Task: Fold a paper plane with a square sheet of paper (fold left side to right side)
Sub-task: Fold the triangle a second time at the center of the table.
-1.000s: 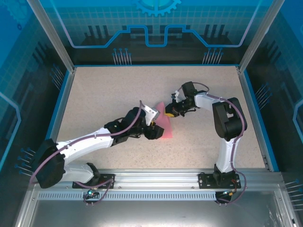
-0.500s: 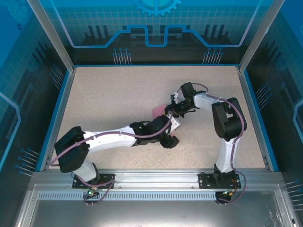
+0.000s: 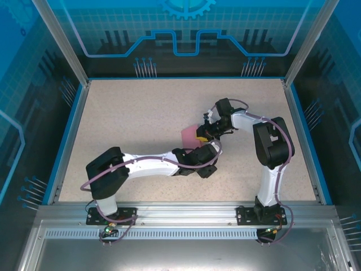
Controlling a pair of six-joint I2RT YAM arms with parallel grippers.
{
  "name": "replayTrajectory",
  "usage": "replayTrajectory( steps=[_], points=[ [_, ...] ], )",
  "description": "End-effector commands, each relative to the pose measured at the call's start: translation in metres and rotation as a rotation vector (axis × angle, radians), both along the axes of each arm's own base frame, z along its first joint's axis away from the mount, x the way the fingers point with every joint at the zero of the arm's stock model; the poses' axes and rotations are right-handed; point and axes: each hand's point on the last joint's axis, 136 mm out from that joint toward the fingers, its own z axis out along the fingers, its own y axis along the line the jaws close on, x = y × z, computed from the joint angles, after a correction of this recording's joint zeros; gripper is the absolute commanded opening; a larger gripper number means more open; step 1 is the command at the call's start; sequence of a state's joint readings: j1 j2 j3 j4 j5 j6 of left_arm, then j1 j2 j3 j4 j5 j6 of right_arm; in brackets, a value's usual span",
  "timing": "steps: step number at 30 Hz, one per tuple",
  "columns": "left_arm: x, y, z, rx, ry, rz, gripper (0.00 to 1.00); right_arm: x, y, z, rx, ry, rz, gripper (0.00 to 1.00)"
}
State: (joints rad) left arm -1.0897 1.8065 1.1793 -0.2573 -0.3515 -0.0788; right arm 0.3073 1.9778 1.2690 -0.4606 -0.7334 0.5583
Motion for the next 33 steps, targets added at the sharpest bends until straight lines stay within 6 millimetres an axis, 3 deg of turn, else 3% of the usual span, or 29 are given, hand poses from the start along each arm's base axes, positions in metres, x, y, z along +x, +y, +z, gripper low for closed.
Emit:
replayTrajectory(
  steps=[1, 9, 15, 21, 33],
  points=[
    [0.013, 0.0, -0.008, 0.074, -0.054, 0.045, 0.72, -0.005, 0.003, 0.009, 0.003, -0.006, 0.01, 0.16],
    [0.027, 0.011, -0.017, 0.193, -0.128, 0.112, 0.73, -0.007, 0.005, 0.006, 0.004, 0.001, 0.015, 0.16],
    [0.026, 0.013, -0.019, 0.212, -0.137, 0.115, 0.69, -0.007, 0.005, 0.004, 0.003, 0.008, 0.018, 0.16],
    [0.019, 0.012, -0.021, 0.209, -0.121, 0.096, 0.55, -0.006, 0.004, 0.003, -0.008, 0.008, 0.021, 0.16],
    [0.016, 0.014, -0.022, 0.199, -0.101, 0.1, 0.18, -0.005, 0.002, 0.002, -0.026, 0.001, 0.031, 0.17]
  ],
)
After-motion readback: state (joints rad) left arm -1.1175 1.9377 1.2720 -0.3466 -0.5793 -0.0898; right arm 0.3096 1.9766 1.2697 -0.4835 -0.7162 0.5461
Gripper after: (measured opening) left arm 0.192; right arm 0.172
